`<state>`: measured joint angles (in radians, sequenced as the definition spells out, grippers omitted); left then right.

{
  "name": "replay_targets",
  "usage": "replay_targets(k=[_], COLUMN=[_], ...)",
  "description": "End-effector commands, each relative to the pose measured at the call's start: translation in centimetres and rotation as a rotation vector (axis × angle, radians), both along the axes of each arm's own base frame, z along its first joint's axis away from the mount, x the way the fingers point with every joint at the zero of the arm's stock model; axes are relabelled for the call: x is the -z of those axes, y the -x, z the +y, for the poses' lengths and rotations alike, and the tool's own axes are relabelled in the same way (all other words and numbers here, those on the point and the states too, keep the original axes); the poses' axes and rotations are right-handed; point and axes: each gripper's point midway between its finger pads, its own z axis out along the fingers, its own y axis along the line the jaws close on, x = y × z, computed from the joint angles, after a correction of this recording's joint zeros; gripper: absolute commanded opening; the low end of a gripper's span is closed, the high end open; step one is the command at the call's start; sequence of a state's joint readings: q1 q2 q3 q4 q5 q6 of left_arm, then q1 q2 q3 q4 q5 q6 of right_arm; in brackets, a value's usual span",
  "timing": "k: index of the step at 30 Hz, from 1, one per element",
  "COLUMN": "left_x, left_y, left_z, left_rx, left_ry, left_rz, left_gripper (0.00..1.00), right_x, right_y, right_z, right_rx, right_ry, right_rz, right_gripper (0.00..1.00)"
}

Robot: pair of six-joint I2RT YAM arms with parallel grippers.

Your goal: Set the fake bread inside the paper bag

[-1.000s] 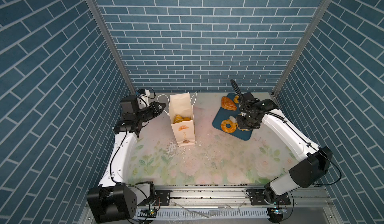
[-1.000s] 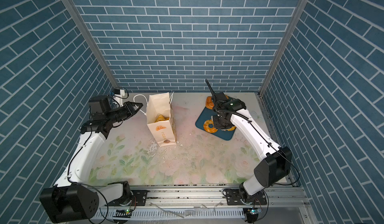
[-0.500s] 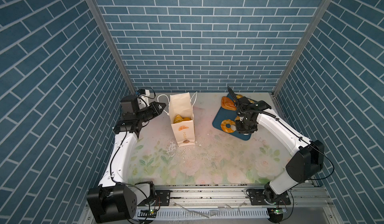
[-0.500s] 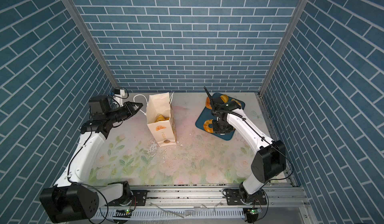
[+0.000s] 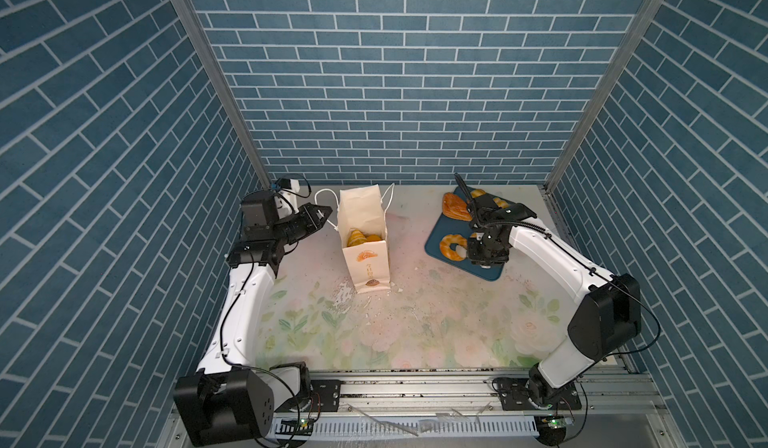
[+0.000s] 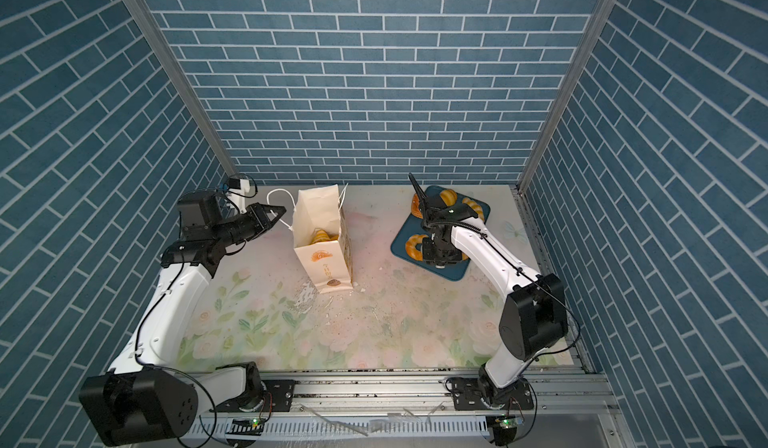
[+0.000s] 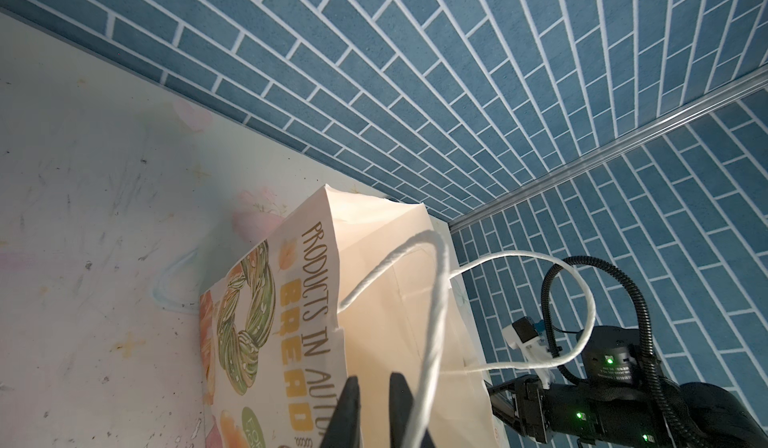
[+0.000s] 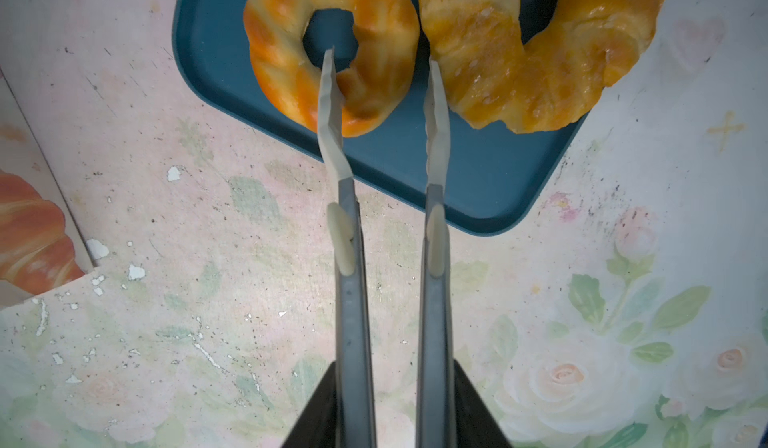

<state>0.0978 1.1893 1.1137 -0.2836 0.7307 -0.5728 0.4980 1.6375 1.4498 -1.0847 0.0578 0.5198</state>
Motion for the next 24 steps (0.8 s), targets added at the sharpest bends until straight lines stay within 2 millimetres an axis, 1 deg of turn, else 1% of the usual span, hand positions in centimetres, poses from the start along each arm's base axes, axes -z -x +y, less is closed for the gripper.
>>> replay_targets(k=[1, 10, 14, 18, 21, 24], left_x=[-0.6, -0.2, -0.2, 0.0, -0.1, -0.2], left_y=[0.3, 0.1, 0.1, 0.1, 0.2, 0.3], left_z=[0.0, 0.1, 0.2, 0.2, 0.2, 0.3], left_rx=[0.007, 0.002, -0.005, -0.009, -0.01, -0.011], left_ry=[-0.002, -0.006, -0.009, -0.008, -0.009, -0.012], left_rz=[-0.013, -0.006, -0.006, -0.002, -0.003, -0.004], left_gripper=[0.17, 0.16, 0.16, 0.16, 0.16, 0.16], right_x=[0.4, -0.2, -1.1, -0.8, -0.2, -0.1], right_y=[-1.0, -1.9, -2.0, -2.1, -2.2, -2.6], right_z=[0.5, 1.4, 1.2, 0.6, 0.6, 0.8], right_rx=[0.068, 0.071, 0.071, 0.076, 0.079, 0.081], right_ry=[-0.046, -0.105, -0.104, -0.066, -0.057, -0.061], right_rz=[-0.027, -0.082, -0.116, -0.108, -0.097, -0.109], right_gripper=[0.39, 0.4, 0.4, 0.4, 0.41, 0.42])
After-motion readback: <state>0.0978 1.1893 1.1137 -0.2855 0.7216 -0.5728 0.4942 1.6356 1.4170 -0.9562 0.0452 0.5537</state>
